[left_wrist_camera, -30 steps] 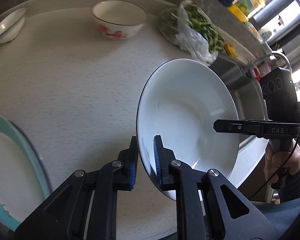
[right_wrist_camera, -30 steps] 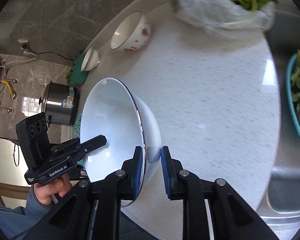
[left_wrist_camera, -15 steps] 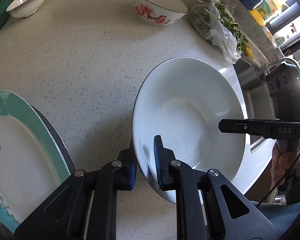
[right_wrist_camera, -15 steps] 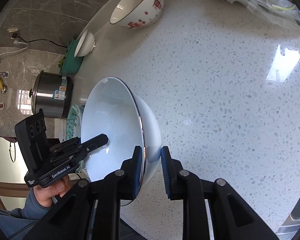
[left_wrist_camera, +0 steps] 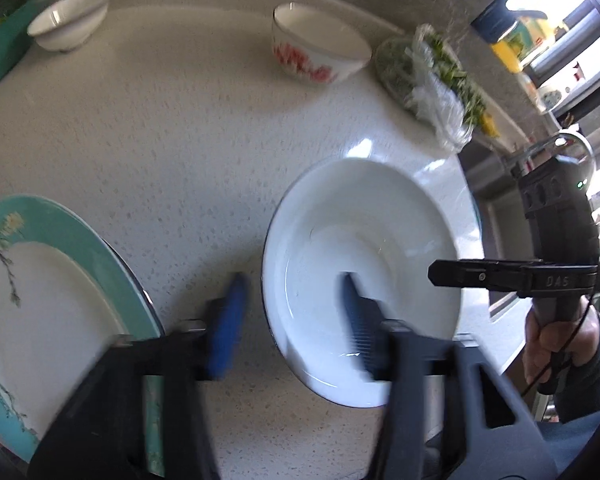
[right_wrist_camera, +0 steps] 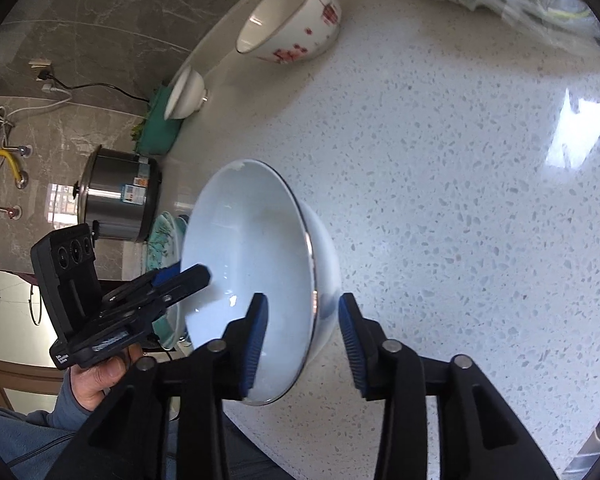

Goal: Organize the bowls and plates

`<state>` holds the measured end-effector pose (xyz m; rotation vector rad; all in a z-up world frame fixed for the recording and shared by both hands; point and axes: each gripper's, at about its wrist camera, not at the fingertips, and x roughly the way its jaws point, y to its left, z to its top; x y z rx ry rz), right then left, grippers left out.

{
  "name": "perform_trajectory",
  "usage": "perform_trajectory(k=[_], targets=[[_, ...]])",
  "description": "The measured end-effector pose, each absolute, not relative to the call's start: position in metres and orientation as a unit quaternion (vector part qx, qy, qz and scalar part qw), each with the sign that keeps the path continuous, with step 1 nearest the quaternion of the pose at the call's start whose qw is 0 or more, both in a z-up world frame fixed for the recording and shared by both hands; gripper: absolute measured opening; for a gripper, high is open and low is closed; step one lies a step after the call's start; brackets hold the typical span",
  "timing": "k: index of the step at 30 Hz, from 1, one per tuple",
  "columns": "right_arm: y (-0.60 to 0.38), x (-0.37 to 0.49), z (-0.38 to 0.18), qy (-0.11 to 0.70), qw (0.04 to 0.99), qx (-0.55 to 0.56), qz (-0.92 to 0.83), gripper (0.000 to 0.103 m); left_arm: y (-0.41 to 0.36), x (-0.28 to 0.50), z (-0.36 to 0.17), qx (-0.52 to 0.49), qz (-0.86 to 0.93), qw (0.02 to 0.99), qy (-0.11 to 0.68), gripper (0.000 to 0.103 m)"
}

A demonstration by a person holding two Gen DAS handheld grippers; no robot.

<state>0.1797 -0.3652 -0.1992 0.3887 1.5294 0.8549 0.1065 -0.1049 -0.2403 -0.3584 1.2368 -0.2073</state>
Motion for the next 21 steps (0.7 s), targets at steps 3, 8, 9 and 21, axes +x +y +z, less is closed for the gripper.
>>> perform_trajectory(k=[3,8,9,21], targets=[[-0.374,0.186,-0.184,0.655,0.639,0.162,0.368,0.056,-0.09,0.105,-0.215,-0.185,-0.101,0.805,0.554,0.084],[-0.379,0.206,-0.154,0.633,0.663,0.159,0.367,0.079,-0.037,0.106,-0.174,-0.188,-0.068,0.824,0.53,0.103],[-0.373,0.212,-0.143,0.623,0.667,0.162,0.375,0.088,-0.021,0.108,-0.163,-0.177,-0.051,0.832,0.523,0.103],[-0.191,0.294,-0.076,0.546,0.685,0.148,0.46,0.102,0.134,0.193,-0.145,-0.147,0.071,0.858,0.486,0.103]])
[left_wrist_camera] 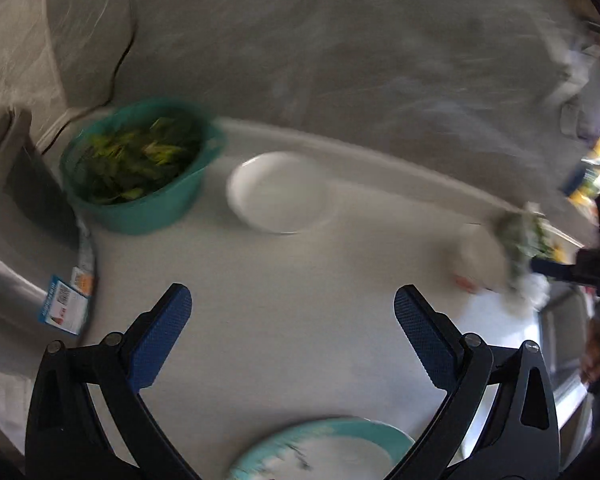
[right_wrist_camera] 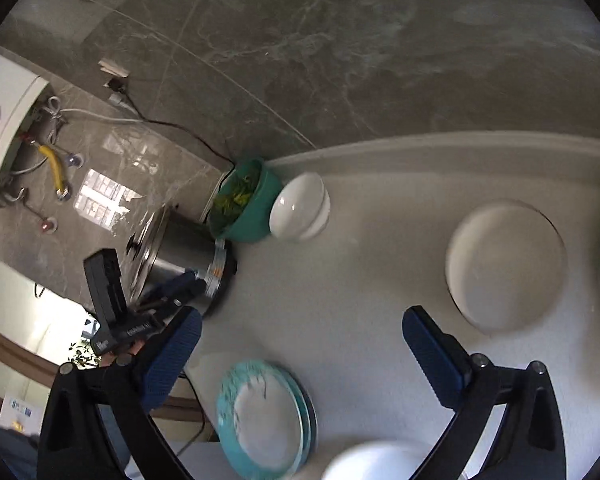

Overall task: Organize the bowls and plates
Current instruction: 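Move both grippers to the small white bowl beside the teal colander and grasp its rim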

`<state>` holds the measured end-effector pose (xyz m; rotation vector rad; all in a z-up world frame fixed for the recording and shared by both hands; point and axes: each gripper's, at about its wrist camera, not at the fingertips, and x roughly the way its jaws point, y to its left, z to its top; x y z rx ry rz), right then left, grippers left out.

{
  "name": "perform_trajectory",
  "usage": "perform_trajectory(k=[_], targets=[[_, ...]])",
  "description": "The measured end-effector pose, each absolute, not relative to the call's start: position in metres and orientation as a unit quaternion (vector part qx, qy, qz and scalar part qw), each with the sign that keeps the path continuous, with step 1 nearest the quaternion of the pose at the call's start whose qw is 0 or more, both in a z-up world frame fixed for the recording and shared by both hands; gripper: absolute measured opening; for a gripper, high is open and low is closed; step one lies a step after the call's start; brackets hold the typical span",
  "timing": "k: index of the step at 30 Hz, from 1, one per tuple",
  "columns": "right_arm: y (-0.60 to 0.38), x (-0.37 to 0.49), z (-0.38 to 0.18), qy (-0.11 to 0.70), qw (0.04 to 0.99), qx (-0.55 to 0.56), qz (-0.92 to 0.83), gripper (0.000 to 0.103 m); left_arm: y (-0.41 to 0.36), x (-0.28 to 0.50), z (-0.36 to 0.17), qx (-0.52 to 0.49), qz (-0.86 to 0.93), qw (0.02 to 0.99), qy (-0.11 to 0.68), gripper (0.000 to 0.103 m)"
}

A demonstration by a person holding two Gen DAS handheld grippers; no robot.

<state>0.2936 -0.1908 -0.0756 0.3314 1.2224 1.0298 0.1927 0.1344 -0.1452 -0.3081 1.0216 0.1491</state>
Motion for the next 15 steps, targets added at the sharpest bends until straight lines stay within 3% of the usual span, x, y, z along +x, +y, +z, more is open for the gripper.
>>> perform_trajectory(k=[6,12,15], targets=[[-0.098,0.339,-0.105,0.579,0.667,0.156,0.443,0.094,0.167,0.243,-0.181,-0.152,0.079,0.85,0.497,0.101],[-0.052,0.364,-0.143,0.611,0.653,0.146,0.424,0.092,0.192,0.275,-0.214,-0.168,0.071,0.838,0.514,0.101],[-0.037,0.373,-0.163,0.625,0.648,0.147,0.41,0.086,0.2,0.288,-0.226,-0.173,0.067,0.834,0.52,0.101]])
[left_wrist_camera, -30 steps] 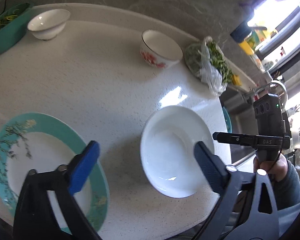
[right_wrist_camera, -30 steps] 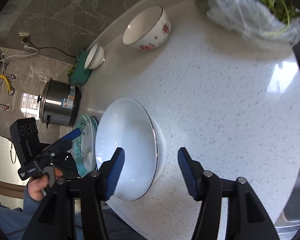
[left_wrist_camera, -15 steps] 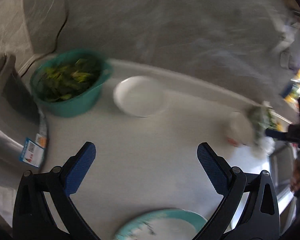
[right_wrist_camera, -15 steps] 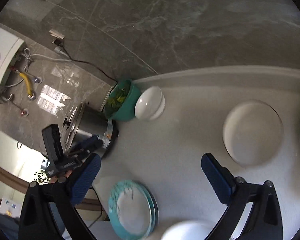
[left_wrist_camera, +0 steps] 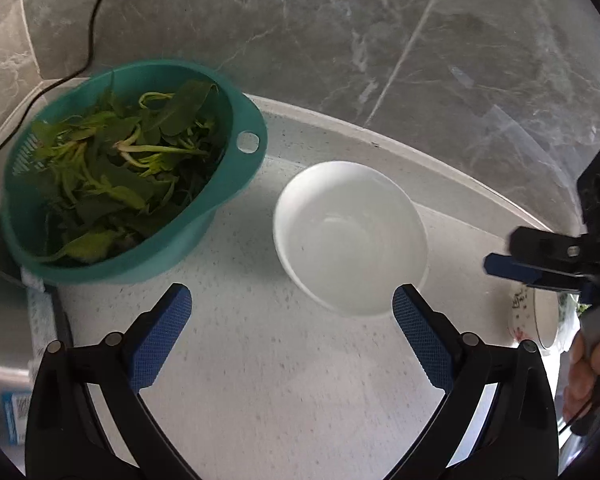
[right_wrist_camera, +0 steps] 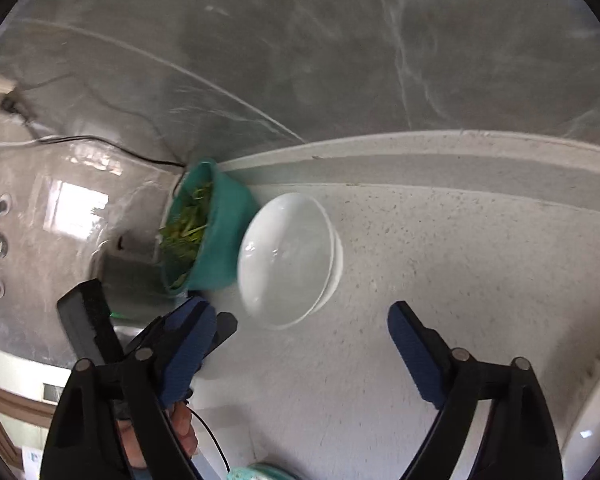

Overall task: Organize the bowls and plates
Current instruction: 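Move both grippers to the small white bowl beside the teal colander and grasp its rim, then lift the small white bowl with both grippers and carry it over the white dish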

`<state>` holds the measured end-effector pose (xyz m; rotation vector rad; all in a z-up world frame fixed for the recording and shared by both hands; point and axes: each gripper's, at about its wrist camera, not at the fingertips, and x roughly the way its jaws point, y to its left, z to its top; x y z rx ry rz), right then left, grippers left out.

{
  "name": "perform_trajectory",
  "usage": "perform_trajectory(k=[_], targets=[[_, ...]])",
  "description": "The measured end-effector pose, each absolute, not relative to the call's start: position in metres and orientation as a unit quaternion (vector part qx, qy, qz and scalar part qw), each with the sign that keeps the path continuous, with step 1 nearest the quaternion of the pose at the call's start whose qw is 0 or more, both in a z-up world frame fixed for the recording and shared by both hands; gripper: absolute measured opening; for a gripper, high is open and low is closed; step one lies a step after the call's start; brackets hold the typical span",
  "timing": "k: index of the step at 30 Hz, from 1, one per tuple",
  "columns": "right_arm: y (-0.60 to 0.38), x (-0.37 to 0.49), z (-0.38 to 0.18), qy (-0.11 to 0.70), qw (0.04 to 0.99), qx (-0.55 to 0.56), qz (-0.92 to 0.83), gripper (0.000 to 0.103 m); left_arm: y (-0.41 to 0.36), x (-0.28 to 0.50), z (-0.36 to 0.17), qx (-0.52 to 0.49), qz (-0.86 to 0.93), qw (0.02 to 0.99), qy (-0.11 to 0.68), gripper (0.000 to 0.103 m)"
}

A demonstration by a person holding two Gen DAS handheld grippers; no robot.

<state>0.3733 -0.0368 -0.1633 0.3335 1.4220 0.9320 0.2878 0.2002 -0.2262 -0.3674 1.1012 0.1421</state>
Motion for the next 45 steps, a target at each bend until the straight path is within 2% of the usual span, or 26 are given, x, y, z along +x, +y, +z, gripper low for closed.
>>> perform_trajectory(k=[3,8,11,13,15,18,20,22,24,25,26,34,45], targets=[[-0.027,0.38,-0.179,0.635,0.641,0.157,0.402,0.083,0.202,0.299,-0.236,-0.174,0.06,0.831,0.525,0.1],[-0.007,0.384,-0.198,0.648,0.634,0.147,0.395,0.082,0.208,0.313,-0.254,-0.182,0.051,0.823,0.536,0.089],[-0.002,0.385,-0.203,0.652,0.632,0.145,0.393,0.081,0.21,0.319,-0.264,-0.183,0.046,0.819,0.541,0.078],[0.004,0.385,-0.208,0.654,0.63,0.139,0.394,0.074,0.211,0.329,-0.274,-0.18,0.045,0.817,0.546,0.065],[0.007,0.385,-0.214,0.659,0.626,0.138,0.393,0.07,0.213,0.335,-0.282,-0.182,0.043,0.816,0.547,0.056],[0.011,0.386,-0.223,0.666,0.624,0.141,0.384,0.067,0.212,0.344,-0.289,-0.177,0.038,0.813,0.553,0.055],[0.017,0.387,-0.226,0.667,0.621,0.14,0.386,0.062,0.212,0.35,-0.295,-0.179,0.037,0.809,0.559,0.048],[0.023,0.387,-0.227,0.667,0.622,0.133,0.388,0.044,0.214,0.354,-0.302,-0.185,0.036,0.805,0.563,0.03],[0.024,0.387,-0.228,0.668,0.62,0.132,0.389,0.031,0.214,0.357,-0.305,-0.191,0.031,0.805,0.561,0.025],[0.024,0.388,-0.23,0.669,0.62,0.135,0.387,0.023,0.213,0.359,-0.305,-0.191,0.029,0.805,0.561,0.018],[0.024,0.388,-0.232,0.671,0.619,0.136,0.385,0.02,0.212,0.359,-0.305,-0.19,0.024,0.805,0.561,0.013],[0.009,0.385,-0.231,0.671,0.62,0.136,0.383,0.019,0.192,0.361,-0.291,-0.172,0.02,0.807,0.564,0.011],[-0.035,0.353,-0.187,0.653,0.637,0.127,0.39,0.019,0.16,0.333,-0.251,-0.177,-0.011,0.812,0.557,0.011]])
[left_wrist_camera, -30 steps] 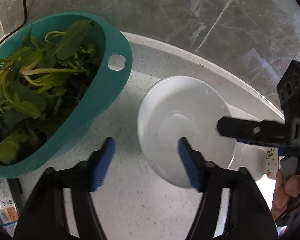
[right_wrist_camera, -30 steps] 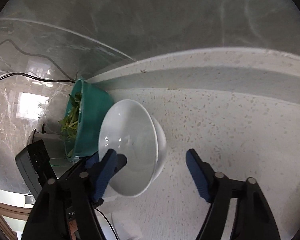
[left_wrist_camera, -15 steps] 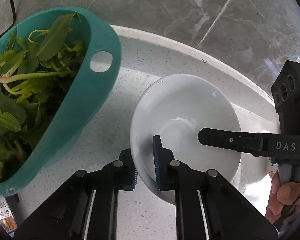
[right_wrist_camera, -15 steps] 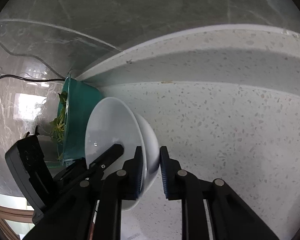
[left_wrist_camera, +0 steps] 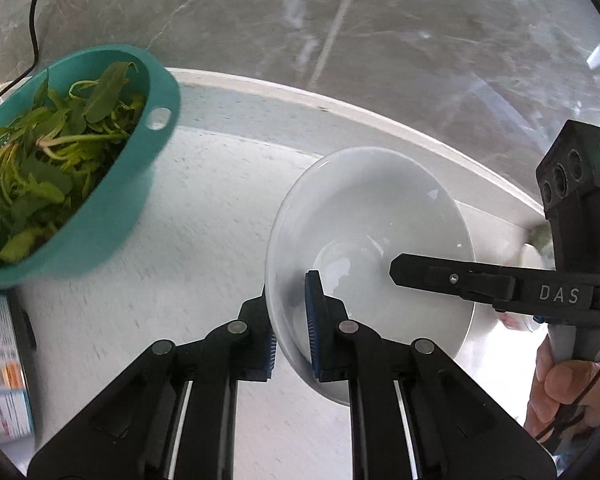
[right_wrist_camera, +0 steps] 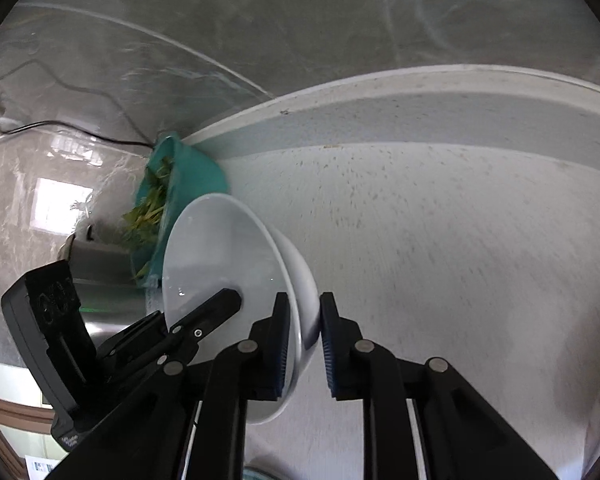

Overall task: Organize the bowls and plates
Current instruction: 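Lift the small white bowl with both grippers and carry it over the white dish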

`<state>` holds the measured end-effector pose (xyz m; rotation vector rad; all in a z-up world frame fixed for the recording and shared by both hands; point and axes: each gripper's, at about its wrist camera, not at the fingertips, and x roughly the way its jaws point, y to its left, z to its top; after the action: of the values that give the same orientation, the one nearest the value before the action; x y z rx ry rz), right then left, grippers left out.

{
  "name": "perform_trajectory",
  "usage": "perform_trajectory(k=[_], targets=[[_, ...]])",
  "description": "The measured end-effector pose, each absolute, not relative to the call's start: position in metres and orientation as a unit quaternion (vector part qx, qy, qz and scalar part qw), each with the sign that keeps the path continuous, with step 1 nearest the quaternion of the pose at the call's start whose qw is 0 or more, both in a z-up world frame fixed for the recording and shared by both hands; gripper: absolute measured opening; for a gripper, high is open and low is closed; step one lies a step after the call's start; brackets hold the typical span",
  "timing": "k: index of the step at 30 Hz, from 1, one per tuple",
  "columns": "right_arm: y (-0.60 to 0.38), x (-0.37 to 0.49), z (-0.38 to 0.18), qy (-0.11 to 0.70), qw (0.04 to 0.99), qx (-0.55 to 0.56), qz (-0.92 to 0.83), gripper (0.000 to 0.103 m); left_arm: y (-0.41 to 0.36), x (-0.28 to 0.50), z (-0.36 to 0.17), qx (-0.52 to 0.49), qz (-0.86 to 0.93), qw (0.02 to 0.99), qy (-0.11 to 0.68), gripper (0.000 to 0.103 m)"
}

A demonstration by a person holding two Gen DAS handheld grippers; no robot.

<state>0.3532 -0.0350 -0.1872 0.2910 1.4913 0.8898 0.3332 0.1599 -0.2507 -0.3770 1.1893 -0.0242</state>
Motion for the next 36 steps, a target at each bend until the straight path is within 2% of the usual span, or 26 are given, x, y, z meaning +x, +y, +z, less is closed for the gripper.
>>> perform_trajectory(k=[10,20,31,36], targets=[[-0.124,0.293,-0.13,0.634,0.652,0.121,0.399,0.019,0.081,0.276,-0.19,-0.173,-0.062,0.825,0.534,0.011],[-0.241,0.239,-0.095,0.617,0.675,0.129,0.383,0.019,-0.037,0.194,-0.167,-0.163,-0.123,0.811,0.549,0.011],[-0.314,0.188,-0.136,0.644,0.661,0.143,0.357,0.019,-0.132,0.128,-0.189,-0.135,-0.126,0.79,0.585,0.011],[-0.32,0.18,-0.167,0.662,0.653,0.139,0.34,0.019,-0.155,0.122,-0.227,-0.128,-0.107,0.779,0.604,0.012]])
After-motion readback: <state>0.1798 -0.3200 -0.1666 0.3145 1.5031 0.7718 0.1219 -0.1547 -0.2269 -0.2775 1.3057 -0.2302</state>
